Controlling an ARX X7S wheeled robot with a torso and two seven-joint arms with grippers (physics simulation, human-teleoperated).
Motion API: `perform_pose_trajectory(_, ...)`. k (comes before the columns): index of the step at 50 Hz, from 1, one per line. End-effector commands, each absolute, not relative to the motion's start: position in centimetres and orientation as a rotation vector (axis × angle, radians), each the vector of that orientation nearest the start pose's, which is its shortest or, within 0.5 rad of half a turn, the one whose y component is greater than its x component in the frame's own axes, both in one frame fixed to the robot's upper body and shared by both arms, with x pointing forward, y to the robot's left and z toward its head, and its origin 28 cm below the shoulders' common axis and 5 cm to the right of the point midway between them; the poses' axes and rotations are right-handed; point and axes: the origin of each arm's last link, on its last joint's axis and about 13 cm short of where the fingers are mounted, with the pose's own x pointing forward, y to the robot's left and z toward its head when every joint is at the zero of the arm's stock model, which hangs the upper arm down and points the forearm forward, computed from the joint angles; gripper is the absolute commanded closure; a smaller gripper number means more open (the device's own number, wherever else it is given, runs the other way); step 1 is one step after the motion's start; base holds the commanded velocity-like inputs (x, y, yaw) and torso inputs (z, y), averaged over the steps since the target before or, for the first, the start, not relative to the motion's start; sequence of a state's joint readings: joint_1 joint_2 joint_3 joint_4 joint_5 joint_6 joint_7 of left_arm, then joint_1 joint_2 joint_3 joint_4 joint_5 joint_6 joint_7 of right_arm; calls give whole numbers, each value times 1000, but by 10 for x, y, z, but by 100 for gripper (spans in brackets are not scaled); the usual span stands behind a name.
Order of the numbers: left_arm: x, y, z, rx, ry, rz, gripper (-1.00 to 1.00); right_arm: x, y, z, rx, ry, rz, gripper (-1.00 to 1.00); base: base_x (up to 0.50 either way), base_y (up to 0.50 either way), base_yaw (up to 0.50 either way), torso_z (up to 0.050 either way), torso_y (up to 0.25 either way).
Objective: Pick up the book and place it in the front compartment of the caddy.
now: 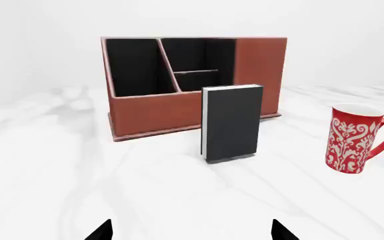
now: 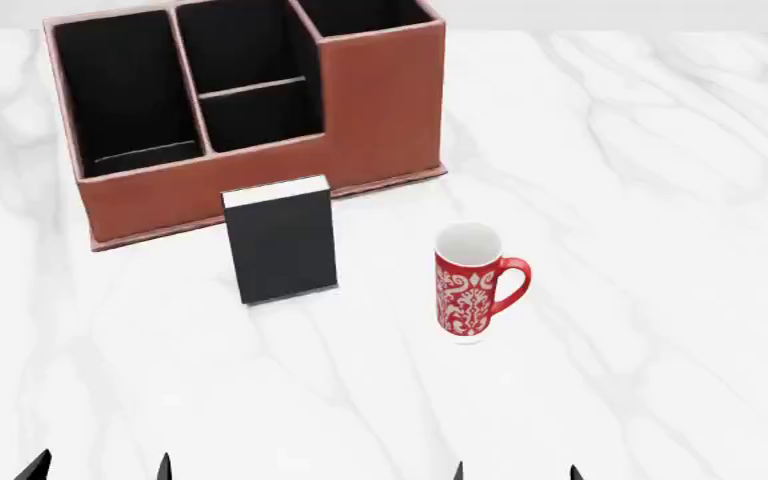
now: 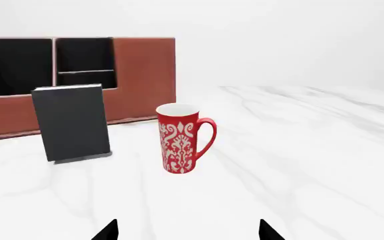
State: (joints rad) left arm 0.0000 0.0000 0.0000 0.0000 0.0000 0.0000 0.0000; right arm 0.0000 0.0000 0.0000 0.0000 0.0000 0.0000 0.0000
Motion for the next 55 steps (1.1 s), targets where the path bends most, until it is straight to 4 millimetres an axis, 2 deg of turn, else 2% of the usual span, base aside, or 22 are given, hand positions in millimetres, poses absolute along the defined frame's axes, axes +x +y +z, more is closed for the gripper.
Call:
perform_pose_trajectory(1, 197, 204, 7, 4, 27, -2, -100, 207, -95, 10, 5, -26, 0, -100, 0, 0, 0, 0, 0)
perform_pose_trajectory(4, 194, 203, 8, 44, -39, -6, -100, 204, -92, 6, -19, -12, 25, -100, 0, 0, 0, 0, 0)
perform_pose_trajectory(7, 193, 203, 9, 25, -28, -17, -100, 202, -92, 7, -19, -16, 18, -100, 0, 0, 0, 0, 0)
perform_pose_trajectory(9, 191, 204, 9, 77, -48, 9, -100, 200, -92, 8, -30, -23, 14, -100, 0, 0, 0, 0, 0)
perform_pose_trajectory(13, 191, 206, 14, 18, -44, 10, -100, 199, -91, 10, -32, -26, 14, -100, 0, 0, 0, 0, 0)
perform_pose_trajectory(14, 195, 210, 27, 7, -44, 20, -100, 199, -91, 16, -32, -34, 7, -100, 0, 0, 0, 0, 0)
perform_pose_trajectory(19, 204, 213, 65, 9, -84, 38, -100, 203, -98, 44, -33, -92, -45, -100, 0, 0, 0, 0, 0)
perform_pose_trajectory(20, 208, 214, 81, 11, -103, 51, -100, 204, -103, 58, -30, -120, -73, -100, 0, 0, 0, 0, 0)
perform_pose_trajectory(23, 213, 212, 100, 20, -118, 52, -100, 205, -109, 76, -17, -162, -113, -100, 0, 0, 0, 0, 0)
perform_pose_trajectory(24, 217, 210, 112, 23, -126, 56, -100, 206, -114, 89, -11, -195, -146, -100, 0, 0, 0, 0, 0)
perform_pose_trajectory(27, 221, 206, 128, 14, -156, 38, -100, 206, -123, 108, 5, -247, -207, -100, 0, 0, 0, 0, 0)
perform_pose_trajectory(28, 223, 204, 138, -8, -173, 19, -100, 206, -130, 120, 16, -285, -249, -100, 0, 0, 0, 0, 0)
perform_pose_trajectory(31, 229, 203, 154, -24, -180, 25, -100, 203, -140, 139, 26, -353, -320, -100, 0, 0, 0, 0, 0)
perform_pose_trajectory(32, 232, 203, 165, -20, -201, 31, -100, 200, -144, 149, 30, -381, -355, -100, 0, 0, 0, 0, 0)
perform_pose_trajectory(35, 237, 203, 180, -30, -238, 34, -100, 187, -153, 162, 12, -428, -422, -100, 0, 0, 0, 0, 0)
perform_pose_trajectory(37, 240, 203, 180, -62, -258, 7, -100, 175, -158, 166, 17, -515, -451, -100, 86, 0, 0, 0, 0)
perform_pose_trajectory(40, 244, 204, 190, -52, -278, 24, -100, 164, -168, 171, 33, -548, -542, -100, 500, 0, 0, 0, 0)
perform_pose_trajectory(47, 246, 210, 191, -47, -290, 37, -100, 161, -172, 168, 47, -535, -567, -100, 500, 0, 0, 0, 0)
perform_pose_trajectory(55, 248, 225, 200, -100, -319, 87, -100, 156, -175, 168, 55, -562, -586, -100, 125, 0, 0, 0, 0)
